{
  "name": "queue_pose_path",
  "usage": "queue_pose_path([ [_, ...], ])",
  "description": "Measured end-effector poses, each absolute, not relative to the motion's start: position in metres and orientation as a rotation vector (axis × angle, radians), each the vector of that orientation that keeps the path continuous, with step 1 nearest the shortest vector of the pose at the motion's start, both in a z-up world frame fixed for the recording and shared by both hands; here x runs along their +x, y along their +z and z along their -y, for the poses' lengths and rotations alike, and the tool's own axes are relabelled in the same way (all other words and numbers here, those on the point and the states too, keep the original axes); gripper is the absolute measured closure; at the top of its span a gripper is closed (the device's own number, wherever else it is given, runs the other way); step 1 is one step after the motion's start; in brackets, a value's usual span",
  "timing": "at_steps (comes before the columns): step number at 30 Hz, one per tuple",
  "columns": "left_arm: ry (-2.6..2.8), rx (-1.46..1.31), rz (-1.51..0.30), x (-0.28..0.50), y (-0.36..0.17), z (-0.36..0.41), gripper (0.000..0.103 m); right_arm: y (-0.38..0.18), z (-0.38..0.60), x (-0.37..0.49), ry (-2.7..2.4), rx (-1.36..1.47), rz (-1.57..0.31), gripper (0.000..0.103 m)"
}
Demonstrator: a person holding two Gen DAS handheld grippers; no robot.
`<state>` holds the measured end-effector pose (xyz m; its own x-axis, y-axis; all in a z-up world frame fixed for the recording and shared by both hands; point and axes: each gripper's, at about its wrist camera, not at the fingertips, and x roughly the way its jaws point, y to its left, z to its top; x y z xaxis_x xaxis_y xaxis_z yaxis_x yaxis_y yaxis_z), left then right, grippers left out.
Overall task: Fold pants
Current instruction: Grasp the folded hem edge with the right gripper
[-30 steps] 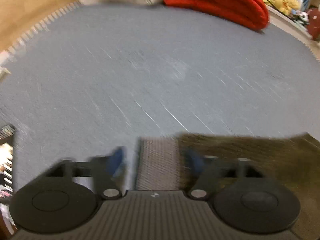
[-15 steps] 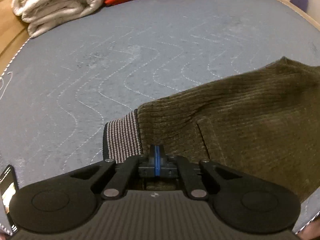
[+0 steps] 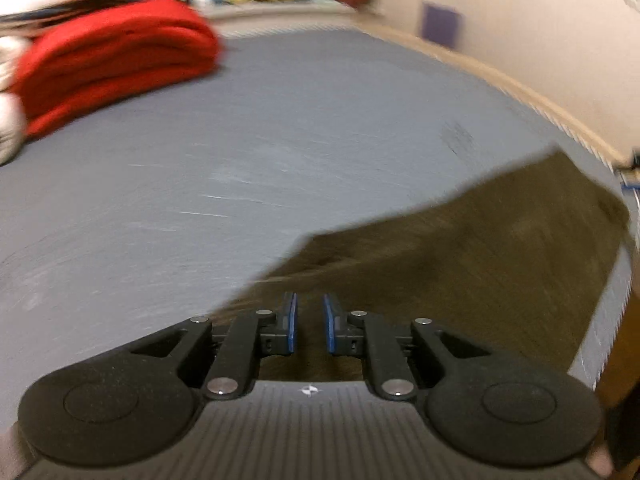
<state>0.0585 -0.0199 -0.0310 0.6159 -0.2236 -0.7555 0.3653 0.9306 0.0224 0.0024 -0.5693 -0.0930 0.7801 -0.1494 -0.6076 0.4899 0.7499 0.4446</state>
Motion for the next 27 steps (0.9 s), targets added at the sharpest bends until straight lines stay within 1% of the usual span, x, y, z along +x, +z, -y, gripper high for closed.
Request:
queue_pose_path([
  [1,-0.376,0.209,-0.866,0.065,-0.04,0.034,0.093,-0.095,0.576,-0.001,-0.382,0.637,-0.577,0.054],
  [3,-0.391,0.279,-0.876,0.076,-0.065,0.052,0.096,-0.101,0.59,-0.008,-0.402,0.651,-0.577,0.054],
  [4,-0.341,0.318,-0.888,0.088,-0.08,0.053,0.101,-0.105,0.597,-0.011,-0.413,0.662,-0.581,0.054],
  [6,-0.279,0.253,-0.928,0.112,-0.099,0.041,0.1,-0.114,0.611,-0.016,-0.432,0.684,-0.595,0.054],
  [7,-0.259,0.2,-0.928,0.117,-0.099,0.04,0.1,-0.119,0.619,-0.019,-0.442,0.695,-0.605,0.054],
  [9,-0.202,0.183,-0.93,0.123,-0.095,0.048,0.1,-0.13,0.632,-0.022,-0.451,0.724,-0.626,0.053],
  [14,-0.127,0.278,-0.928,0.127,-0.092,0.068,0.1,-0.15,0.657,-0.03,-0.477,0.803,-0.651,0.049],
  [15,-0.122,0.255,-0.933,0.125,-0.089,0.061,0.097,-0.153,0.66,-0.03,-0.478,0.82,-0.654,0.048],
  [16,-0.119,0.225,-0.931,0.121,-0.082,0.06,0.088,-0.156,0.663,-0.031,-0.476,0.834,-0.656,0.046],
  [17,-0.12,0.208,-0.921,0.118,-0.074,0.057,0.073,-0.159,0.667,-0.033,-0.473,0.85,-0.657,0.046],
  [19,-0.122,0.201,-0.88,0.111,-0.061,0.058,0.057,-0.165,0.671,-0.033,-0.457,0.898,-0.668,0.041],
  [24,-0.176,0.182,-0.814,0.09,-0.04,0.068,0.057,-0.169,0.673,-0.037,-0.443,0.958,-0.651,0.04],
  [27,-0.227,0.207,-0.801,0.08,-0.036,0.079,0.052,-0.172,0.674,-0.034,-0.422,0.998,-0.642,0.04],
])
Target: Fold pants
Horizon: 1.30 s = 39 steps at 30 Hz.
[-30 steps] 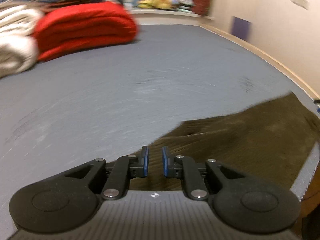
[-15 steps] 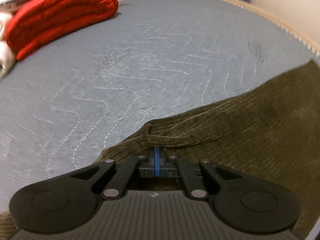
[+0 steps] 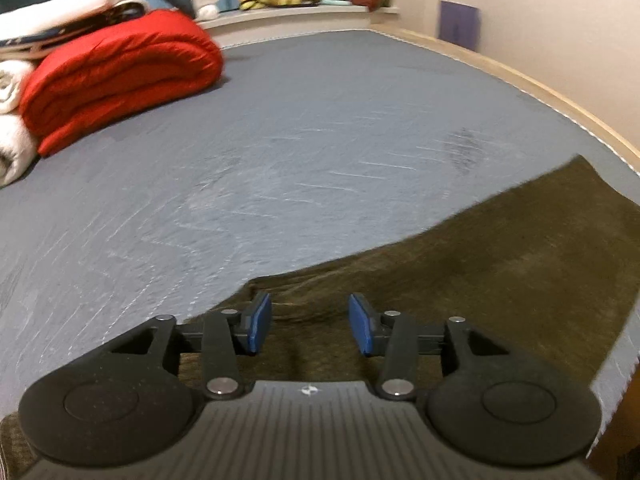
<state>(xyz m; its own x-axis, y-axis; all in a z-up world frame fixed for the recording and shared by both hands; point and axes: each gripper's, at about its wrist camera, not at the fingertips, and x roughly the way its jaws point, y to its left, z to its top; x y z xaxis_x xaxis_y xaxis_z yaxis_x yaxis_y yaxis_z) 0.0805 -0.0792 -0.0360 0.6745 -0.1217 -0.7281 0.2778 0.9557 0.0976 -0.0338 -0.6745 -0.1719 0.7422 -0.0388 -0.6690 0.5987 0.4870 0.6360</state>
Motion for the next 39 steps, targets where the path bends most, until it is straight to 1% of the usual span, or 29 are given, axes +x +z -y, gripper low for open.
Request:
queue_pose_path([
  [5,-0.291,0.233,-0.785,0.066,-0.036,0.096,0.047,-0.173,0.67,-0.025,-0.414,0.983,-0.657,0.039],
  [9,-0.317,0.241,-0.776,0.059,-0.036,0.103,0.046,-0.169,0.658,-0.017,-0.442,0.902,-0.669,0.039],
  [10,-0.321,0.237,-0.774,0.06,-0.036,0.103,0.044,-0.168,0.654,-0.015,-0.453,0.872,-0.674,0.041],
  [11,-0.324,0.232,-0.773,0.061,-0.036,0.103,0.043,-0.167,0.651,-0.013,-0.468,0.841,-0.679,0.044],
  [12,-0.325,0.229,-0.772,0.062,-0.035,0.102,0.043,-0.167,0.648,-0.012,-0.483,0.819,-0.681,0.056],
  [13,-0.326,0.227,-0.772,0.062,-0.035,0.102,0.043,-0.167,0.648,-0.011,-0.486,0.814,-0.68,0.07],
  [16,-0.324,0.223,-0.77,0.06,-0.032,0.1,0.043,-0.164,0.646,-0.012,-0.494,0.816,-0.65,0.078],
  [20,-0.317,0.22,-0.767,0.059,-0.031,0.097,0.043,-0.142,0.628,-0.013,-0.496,0.747,-0.56,0.08],
  [24,-0.299,0.216,-0.766,0.059,-0.032,0.092,0.043,-0.097,0.579,-0.01,-0.404,0.565,-0.406,0.081],
  [29,-0.242,0.18,-0.767,0.062,-0.03,0.073,0.043,-0.048,0.465,-0.012,-0.139,0.236,-0.22,0.082],
  [34,-0.151,0.091,-0.759,0.069,-0.021,0.037,0.043,-0.036,0.327,-0.039,0.258,-0.057,-0.087,0.082],
  [36,-0.099,0.057,-0.764,0.073,-0.02,0.018,0.043,-0.049,0.27,-0.055,0.472,-0.178,-0.1,0.082],
  [39,-0.038,-0.017,-0.802,0.081,-0.022,-0.012,0.043,-0.09,0.195,-0.075,0.766,-0.402,-0.276,0.079],
])
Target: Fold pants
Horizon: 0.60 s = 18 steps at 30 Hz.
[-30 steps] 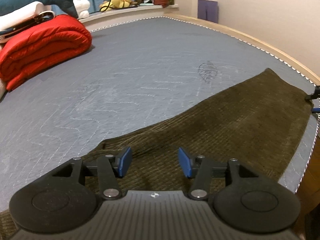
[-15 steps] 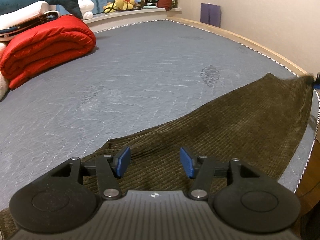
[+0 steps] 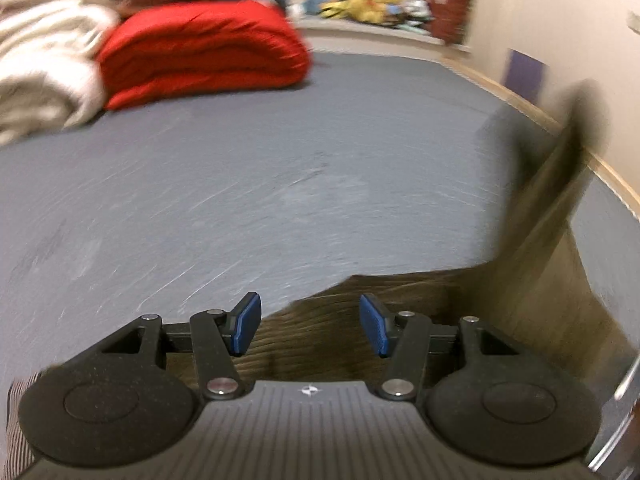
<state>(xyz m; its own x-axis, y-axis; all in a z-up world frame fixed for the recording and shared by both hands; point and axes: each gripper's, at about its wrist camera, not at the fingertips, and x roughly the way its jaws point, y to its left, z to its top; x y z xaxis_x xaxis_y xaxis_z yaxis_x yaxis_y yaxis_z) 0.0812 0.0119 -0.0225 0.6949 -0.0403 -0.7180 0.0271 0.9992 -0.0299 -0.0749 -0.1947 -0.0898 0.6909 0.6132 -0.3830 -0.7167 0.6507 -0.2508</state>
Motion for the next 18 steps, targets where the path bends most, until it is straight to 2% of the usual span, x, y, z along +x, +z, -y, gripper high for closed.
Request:
queue_pose_path([
  [3,-0.008,-0.115,-0.865,0.09,-0.029,-0.038,0.043,-0.138,0.149,-0.105,0.92,-0.642,-0.399,0.076],
  [5,-0.006,-0.18,-0.905,0.095,-0.035,-0.049,0.043,-0.15,0.146,-0.126,0.94,-0.718,-0.343,0.06],
  [6,-0.015,-0.208,-0.922,0.097,-0.037,-0.052,0.043,-0.149,0.149,-0.131,0.953,-0.711,-0.334,0.048],
  [10,-0.099,-0.3,-0.959,0.104,-0.046,-0.053,0.04,-0.134,0.171,-0.133,0.95,-0.562,-0.387,0.048],
  [15,-0.216,-0.399,-1.014,0.119,-0.064,-0.043,0.029,-0.102,0.214,-0.105,0.742,-0.312,-0.407,0.047],
  [18,-0.236,-0.388,-1.047,0.127,-0.079,-0.03,0.029,-0.096,0.241,-0.087,0.544,-0.241,-0.424,0.041],
])
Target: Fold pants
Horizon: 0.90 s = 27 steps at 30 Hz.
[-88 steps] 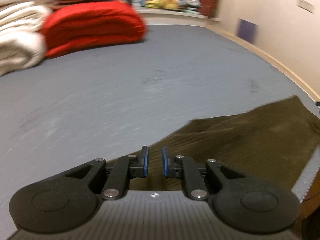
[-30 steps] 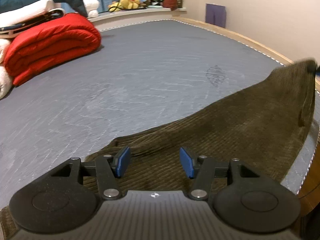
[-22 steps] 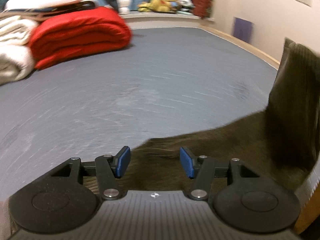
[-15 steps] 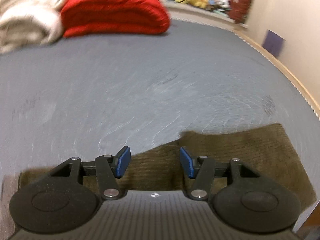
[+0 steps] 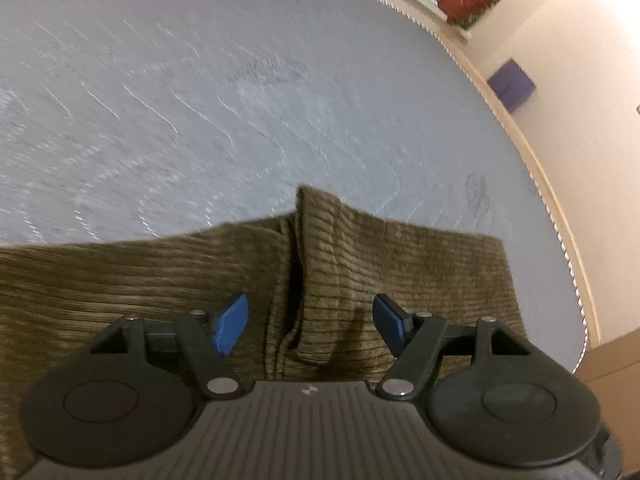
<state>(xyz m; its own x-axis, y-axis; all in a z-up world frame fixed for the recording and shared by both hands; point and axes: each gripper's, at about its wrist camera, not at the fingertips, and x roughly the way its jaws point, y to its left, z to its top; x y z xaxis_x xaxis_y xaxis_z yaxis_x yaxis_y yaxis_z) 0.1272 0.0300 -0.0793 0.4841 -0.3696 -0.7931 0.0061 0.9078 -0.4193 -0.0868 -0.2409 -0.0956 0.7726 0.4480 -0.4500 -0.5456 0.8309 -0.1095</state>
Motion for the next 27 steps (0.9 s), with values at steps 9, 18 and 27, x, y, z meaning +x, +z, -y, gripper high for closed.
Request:
queue_pose_path([
  [9,-0.266,-0.26,-1.064,0.129,-0.099,-0.006,0.067,-0.121,0.328,-0.035,0.09,0.047,-0.667,0.022],
  [18,-0.271,-0.276,-0.961,0.108,-0.064,-0.023,0.085,-0.151,0.357,-0.01,0.135,0.312,-0.821,0.044],
  [27,-0.225,-0.043,-0.799,0.076,-0.026,-0.007,0.06,-0.143,0.36,-0.019,0.122,0.318,-0.781,0.069],
])
